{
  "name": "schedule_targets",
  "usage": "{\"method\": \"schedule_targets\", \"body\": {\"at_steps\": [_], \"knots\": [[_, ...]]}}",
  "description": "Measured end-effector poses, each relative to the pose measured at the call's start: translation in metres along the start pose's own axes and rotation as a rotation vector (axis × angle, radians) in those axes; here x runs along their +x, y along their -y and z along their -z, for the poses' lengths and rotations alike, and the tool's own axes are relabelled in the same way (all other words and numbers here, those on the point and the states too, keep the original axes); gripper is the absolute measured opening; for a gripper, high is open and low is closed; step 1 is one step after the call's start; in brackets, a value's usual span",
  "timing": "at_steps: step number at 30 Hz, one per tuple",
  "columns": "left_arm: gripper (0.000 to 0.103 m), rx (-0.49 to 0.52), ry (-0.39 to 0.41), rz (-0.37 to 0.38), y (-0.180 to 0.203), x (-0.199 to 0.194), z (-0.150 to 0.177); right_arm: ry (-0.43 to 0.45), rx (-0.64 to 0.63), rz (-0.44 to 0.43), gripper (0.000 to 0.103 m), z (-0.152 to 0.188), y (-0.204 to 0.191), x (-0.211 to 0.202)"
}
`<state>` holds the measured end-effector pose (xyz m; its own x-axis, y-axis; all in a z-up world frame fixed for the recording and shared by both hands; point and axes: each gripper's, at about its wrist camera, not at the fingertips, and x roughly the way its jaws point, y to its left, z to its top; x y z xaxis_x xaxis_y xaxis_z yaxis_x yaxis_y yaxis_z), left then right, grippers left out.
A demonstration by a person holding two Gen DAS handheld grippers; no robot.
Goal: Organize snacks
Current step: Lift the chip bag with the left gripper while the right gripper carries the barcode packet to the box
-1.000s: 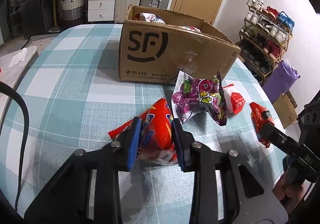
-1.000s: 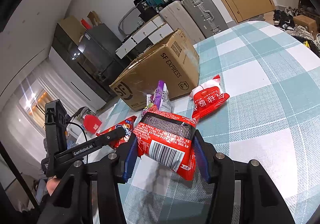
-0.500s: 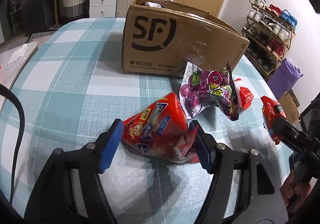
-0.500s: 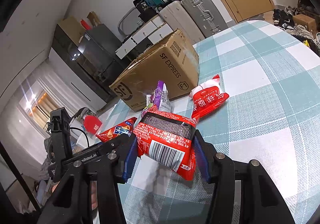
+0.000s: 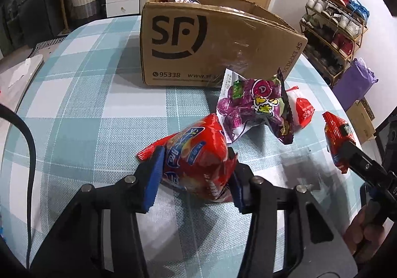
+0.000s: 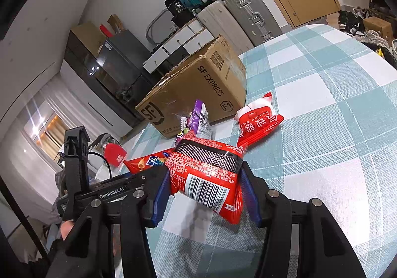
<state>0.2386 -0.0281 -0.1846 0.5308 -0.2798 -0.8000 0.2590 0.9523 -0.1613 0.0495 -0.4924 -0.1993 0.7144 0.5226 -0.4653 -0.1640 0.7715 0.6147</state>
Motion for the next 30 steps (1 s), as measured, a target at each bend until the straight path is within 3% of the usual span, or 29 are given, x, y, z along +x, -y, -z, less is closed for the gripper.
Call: {"method": "schedule_targets", "body": {"at_steps": [11,16,23,30], "knots": [[0.039,-0.050,0.002,0.059,-0.010,-0.016,-0.002,0.008,0.001,-0.003,0.053,0.001,0.002,-0.001],[0.035,-0.017,0.087,0.025,-0.003,-0.044,0.001,-0.007,-0.016,0.011,0.053,-0.001,-0.001,0.003],[0.035,-0.014,0.150,0.074,-0.002,-0.084,0.003,-0.027,-0.067,-0.009,0.053,-0.001,-0.022,0.004],[0.035,-0.051,0.245,0.079,-0.014,-0.138,0.001,0.002,-0.201,-0.037,0.053,-0.013,-0.072,-0.016]]}}
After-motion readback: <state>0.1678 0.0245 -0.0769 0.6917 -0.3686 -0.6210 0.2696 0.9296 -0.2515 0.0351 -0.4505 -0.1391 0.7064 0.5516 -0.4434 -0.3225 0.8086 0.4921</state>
